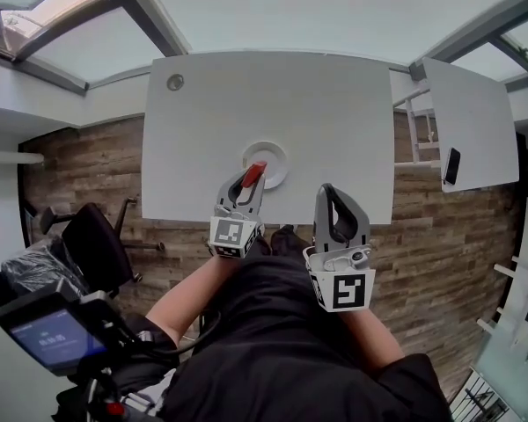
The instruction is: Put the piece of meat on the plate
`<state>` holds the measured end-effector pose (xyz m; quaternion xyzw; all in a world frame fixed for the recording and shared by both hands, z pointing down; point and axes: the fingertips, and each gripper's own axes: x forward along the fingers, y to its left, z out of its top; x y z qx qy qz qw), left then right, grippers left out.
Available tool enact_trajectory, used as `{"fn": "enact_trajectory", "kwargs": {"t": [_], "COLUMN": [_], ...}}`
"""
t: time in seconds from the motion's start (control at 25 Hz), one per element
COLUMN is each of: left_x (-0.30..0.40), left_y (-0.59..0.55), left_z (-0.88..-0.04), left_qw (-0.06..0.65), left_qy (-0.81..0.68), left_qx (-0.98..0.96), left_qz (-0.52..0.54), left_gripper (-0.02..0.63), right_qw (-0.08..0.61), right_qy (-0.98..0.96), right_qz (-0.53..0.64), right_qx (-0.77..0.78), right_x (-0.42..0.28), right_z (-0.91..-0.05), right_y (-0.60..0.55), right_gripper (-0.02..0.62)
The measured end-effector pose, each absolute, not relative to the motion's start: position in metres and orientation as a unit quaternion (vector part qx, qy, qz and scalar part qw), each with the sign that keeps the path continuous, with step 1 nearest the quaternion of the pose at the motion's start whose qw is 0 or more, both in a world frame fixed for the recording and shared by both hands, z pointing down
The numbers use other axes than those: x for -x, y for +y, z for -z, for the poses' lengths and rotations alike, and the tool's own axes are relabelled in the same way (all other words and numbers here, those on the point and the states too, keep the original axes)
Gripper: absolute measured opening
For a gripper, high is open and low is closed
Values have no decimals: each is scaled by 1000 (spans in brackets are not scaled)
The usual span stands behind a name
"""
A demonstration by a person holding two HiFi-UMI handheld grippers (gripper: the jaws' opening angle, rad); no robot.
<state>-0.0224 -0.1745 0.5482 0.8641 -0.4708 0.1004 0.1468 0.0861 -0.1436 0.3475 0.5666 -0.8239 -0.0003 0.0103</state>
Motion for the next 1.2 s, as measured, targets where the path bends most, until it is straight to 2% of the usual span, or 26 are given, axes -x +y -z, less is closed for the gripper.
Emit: {"fn": "enact_trajectory", "kwargs": {"t": [0.44, 0.64, 0.76, 1.2], "left_x": [4, 6, 9, 2], "left_y": [-191, -184, -180, -178], "left_z": [-600, -626, -638, -676], "left_qw": [180, 160, 178, 200], "left_qy": [-447, -428, -427, -407], "left_qx": [-865, -870, -865, -865], "left_qz": [-142, -183, -197, -212], "left_gripper": [98, 98, 98, 98], "right_qw": [29, 29, 33, 39], "right_qy": [-816, -806, -807, -812], "right_qz": [-13, -10, -11, -9], "right_qx": [-577, -591, -590, -582], "right_x": [-103, -108, -110, -99], "right_z": [-363, -362, -362, -360], "right_y": [-157, -151, -149, -137], "right_gripper": [6, 6, 6, 6]}}
